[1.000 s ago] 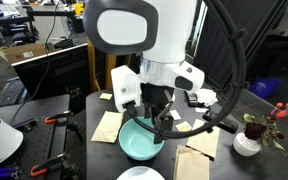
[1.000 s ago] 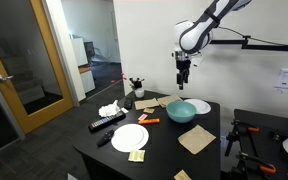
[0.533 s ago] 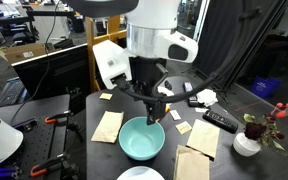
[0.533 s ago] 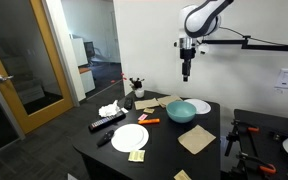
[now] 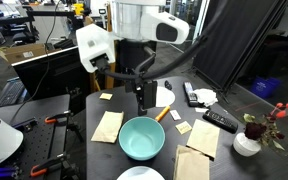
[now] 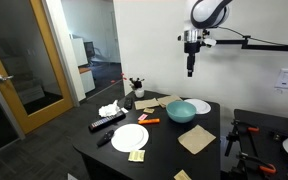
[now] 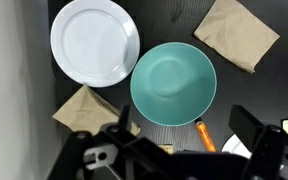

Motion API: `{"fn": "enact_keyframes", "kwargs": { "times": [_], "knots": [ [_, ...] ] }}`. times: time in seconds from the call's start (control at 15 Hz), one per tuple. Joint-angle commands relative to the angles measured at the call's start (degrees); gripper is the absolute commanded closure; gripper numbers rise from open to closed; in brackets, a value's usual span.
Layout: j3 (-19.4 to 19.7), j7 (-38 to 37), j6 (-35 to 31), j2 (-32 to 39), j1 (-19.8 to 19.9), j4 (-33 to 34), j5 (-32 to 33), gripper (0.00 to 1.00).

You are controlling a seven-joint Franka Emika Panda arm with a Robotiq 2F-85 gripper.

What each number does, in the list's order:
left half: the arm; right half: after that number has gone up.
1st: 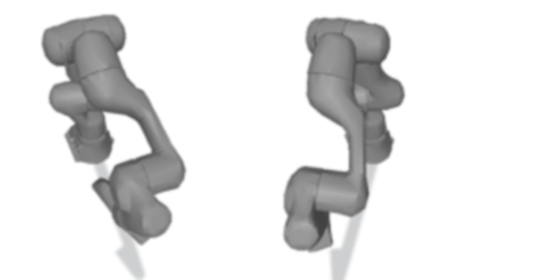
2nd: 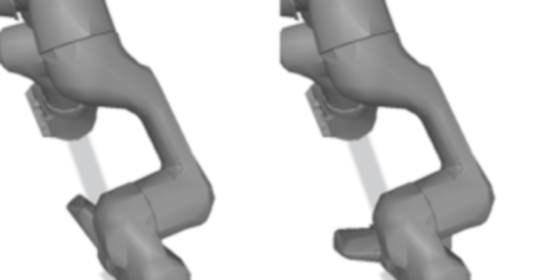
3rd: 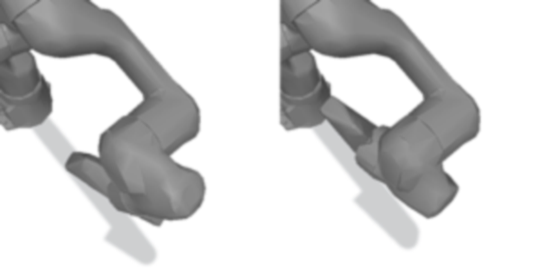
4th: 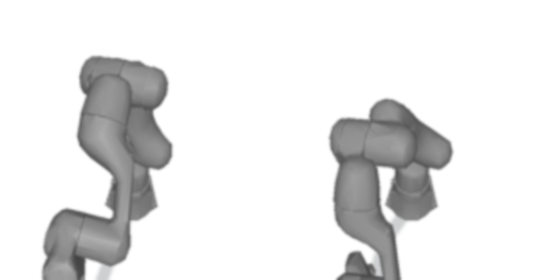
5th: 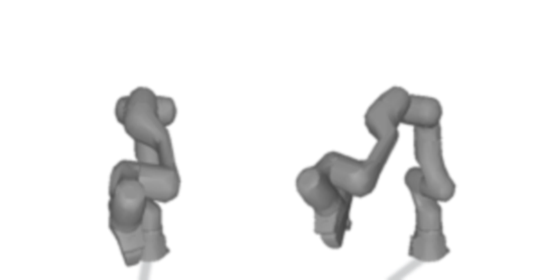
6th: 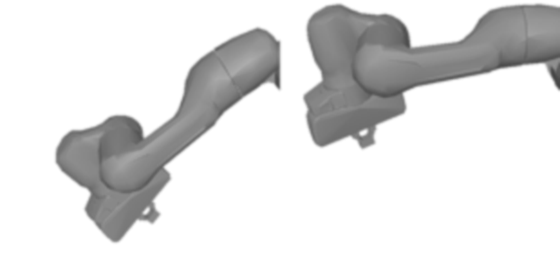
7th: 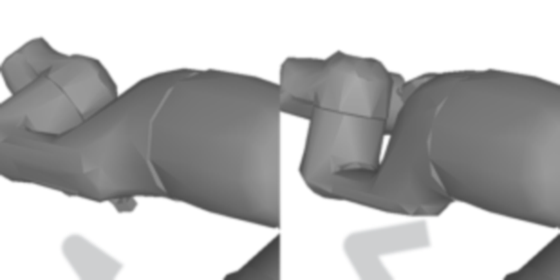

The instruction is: Slide the bowl to the right

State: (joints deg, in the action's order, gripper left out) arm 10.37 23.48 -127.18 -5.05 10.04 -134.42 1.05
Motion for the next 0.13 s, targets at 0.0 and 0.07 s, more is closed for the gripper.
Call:
{"fn": "enact_keyframes", "kwargs": {
  "times": [0.0,0.07],
  "knots": [
    [0.3,-0.1,0.1,0.0,-0.3,0.0,0.1,0.0],
    [0.3,-0.1,0.1,0.0,-0.3,0.0,0.1,0.0]
  ]
}}
